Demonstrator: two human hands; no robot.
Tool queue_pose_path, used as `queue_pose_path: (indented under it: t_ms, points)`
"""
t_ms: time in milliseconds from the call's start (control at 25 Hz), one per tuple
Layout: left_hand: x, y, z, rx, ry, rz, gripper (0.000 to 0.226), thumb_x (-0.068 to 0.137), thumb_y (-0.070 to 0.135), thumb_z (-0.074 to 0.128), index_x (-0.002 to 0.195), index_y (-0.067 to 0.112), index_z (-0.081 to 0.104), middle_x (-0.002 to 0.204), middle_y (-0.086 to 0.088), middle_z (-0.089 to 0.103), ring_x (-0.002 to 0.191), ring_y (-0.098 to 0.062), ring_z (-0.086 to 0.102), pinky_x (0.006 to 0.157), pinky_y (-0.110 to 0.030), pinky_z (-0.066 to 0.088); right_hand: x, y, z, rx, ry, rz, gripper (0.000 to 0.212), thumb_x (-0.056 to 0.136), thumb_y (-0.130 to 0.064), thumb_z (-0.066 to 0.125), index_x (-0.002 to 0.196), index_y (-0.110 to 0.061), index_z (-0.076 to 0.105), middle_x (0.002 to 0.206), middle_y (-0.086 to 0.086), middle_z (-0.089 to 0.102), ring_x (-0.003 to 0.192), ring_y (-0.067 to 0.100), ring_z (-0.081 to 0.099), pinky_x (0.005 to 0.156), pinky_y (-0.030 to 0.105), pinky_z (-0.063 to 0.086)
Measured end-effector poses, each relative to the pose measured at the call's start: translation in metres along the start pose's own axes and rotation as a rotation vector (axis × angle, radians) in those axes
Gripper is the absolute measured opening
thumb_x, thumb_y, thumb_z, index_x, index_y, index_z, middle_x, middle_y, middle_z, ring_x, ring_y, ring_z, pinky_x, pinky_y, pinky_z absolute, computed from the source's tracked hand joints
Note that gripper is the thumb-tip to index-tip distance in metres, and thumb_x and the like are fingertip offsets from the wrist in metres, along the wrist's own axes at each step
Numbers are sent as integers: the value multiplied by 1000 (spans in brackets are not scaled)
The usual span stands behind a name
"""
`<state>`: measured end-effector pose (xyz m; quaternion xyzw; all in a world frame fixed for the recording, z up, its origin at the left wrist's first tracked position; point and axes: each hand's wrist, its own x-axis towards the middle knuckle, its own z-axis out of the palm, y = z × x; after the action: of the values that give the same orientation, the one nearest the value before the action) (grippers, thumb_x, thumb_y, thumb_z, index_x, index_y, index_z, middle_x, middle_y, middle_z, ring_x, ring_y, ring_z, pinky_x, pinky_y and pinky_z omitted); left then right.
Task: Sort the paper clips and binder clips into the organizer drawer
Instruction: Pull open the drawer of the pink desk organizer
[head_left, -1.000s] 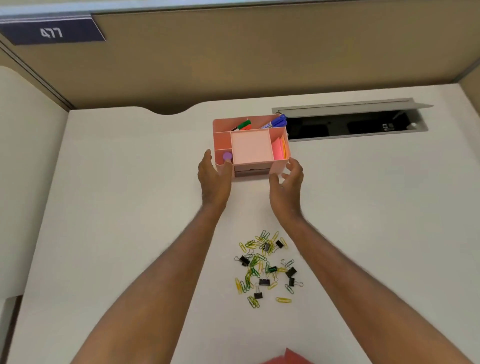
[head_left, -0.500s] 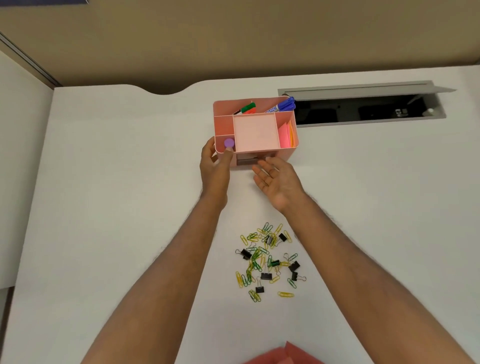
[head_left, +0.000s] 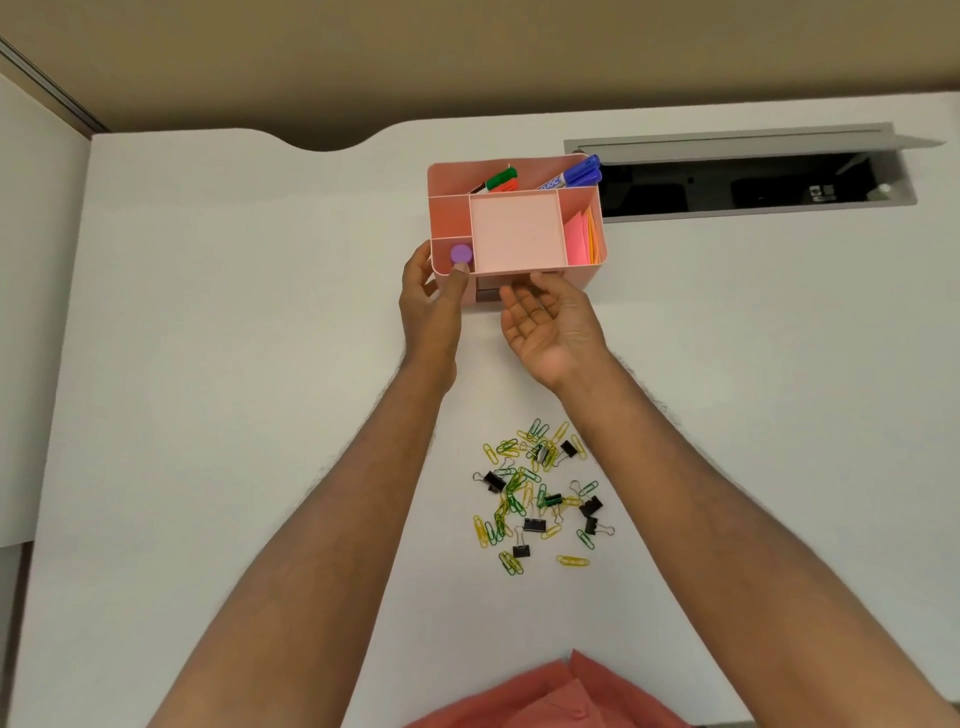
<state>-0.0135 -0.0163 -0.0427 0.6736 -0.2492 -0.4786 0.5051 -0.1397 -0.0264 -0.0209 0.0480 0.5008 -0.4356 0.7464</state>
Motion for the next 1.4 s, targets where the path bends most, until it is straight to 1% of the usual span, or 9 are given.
queue_pose_path:
  t_ms: [240,440,760,880,1080,1160,1240,1320,1400]
  points:
    - [0,0,0,-7,-5,-4,55,96,37,66,146,29,45,143,4,56,132,-19,52,105,-43,53,-7,9,-5,-50,32,-27,30,93,-32,73,117,-18,61,100,1,66,91,15,65,76,26,53]
    - [2,-1,0,-1,1,-8,55,96,37,66,147,28,45,144,3,55,131,-18,52,104,-42,54,-17,25,-31,-101,46,-3,10,96,-27,70,99,-18,67,96,-3,70,91,13,66,75,25,52]
    - [3,-3,2,26,7,-8,59,96,41,65,149,29,42,146,4,52,131,-18,51,103,-39,53,-19,30,-40,-148,44,-28,10,96,-30,71,97,-20,69,98,-4,73,92,12,66,73,25,51]
    - [1,-2,1,22,-2,-4,59,97,40,64,150,27,41,148,2,52,134,-20,50,106,-43,52,-18,30,-42,-172,38,-30,16,96,-32,70,105,-19,69,101,-5,73,96,12,67,73,24,52]
    - [-3,-3,-1,93,-17,-56,65,97,53,58,152,28,37,154,1,46,140,-22,44,112,-46,45,-27,23,-53,-261,25,-20,49,93,-36,74,135,-14,61,120,0,69,104,16,69,81,29,56]
    - [-11,-13,-9,181,-10,-90,70,96,56,57,155,27,33,158,0,40,143,-21,40,114,-42,41,-35,17,-67,-379,32,-89,46,94,-31,74,135,-18,58,120,0,69,106,17,70,81,29,57]
    - [-28,-31,-23,273,-18,-67,66,96,50,61,152,23,39,155,-2,43,140,-19,42,112,-35,40,-44,16,-84,-650,51,-238,36,98,-28,67,132,-24,58,118,-3,68,105,13,70,81,28,56]
    - [-54,-54,-39,427,-80,46,49,97,32,65,142,16,54,142,-6,54,131,-20,50,107,-30,45,-53,19,-104,-1017,57,-451,26,100,-27,60,126,-28,61,117,-9,66,102,8,67,82,28,54]
    - [-80,-75,-50,620,-205,200,35,95,20,67,129,12,66,128,-7,62,119,-22,57,102,-35,49,-58,24,-124,-1389,-6,-620,27,101,-21,56,127,-28,62,126,-10,63,109,7,62,91,29,52]
